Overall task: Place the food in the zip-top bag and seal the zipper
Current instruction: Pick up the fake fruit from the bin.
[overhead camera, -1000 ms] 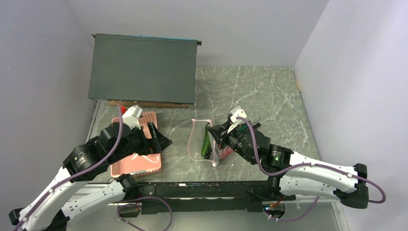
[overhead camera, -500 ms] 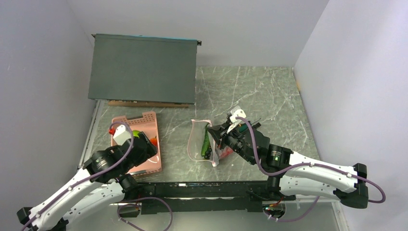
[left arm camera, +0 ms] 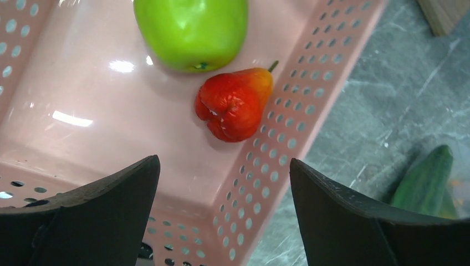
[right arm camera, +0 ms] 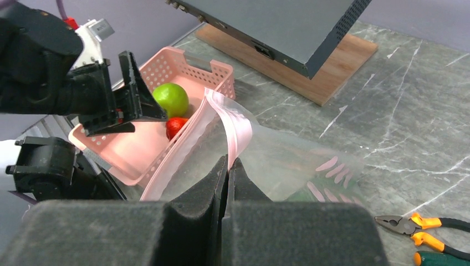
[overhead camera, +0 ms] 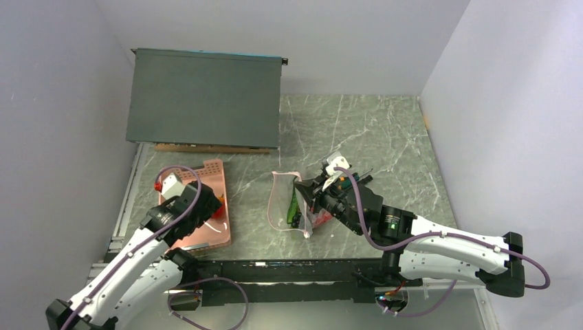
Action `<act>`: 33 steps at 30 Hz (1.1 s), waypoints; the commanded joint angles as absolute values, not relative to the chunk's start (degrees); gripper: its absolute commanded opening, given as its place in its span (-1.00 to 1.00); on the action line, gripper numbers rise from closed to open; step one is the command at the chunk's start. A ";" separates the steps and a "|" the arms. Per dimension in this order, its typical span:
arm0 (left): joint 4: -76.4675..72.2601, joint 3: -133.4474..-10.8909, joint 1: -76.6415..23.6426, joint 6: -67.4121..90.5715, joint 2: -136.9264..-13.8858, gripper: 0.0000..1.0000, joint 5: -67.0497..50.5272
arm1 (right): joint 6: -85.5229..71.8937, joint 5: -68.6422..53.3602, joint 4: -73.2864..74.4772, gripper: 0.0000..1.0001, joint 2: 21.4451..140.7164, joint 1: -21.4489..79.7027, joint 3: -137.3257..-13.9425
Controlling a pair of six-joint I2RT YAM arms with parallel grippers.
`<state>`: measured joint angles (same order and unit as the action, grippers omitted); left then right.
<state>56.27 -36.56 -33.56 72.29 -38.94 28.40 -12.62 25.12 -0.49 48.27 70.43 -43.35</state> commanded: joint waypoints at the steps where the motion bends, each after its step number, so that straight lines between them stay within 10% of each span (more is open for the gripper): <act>1: 46.89 -33.61 -26.35 68.75 -42.11 0.79 20.95 | -12.87 25.52 -3.63 -1.00 48.24 70.68 -44.86; 15: 33.57 -27.32 -20.98 69.10 -53.78 0.63 16.62 | -12.57 26.41 -3.69 -1.00 48.55 70.68 -44.82; 24: 33.63 -26.33 -19.51 63.40 -50.53 -0.09 18.38 | -12.74 25.92 -3.86 -1.00 48.14 70.68 -44.65; 33: 46.91 -33.93 -19.51 59.09 -40.67 -0.33 14.71 | -12.69 25.87 -3.98 -1.00 48.38 70.69 -44.65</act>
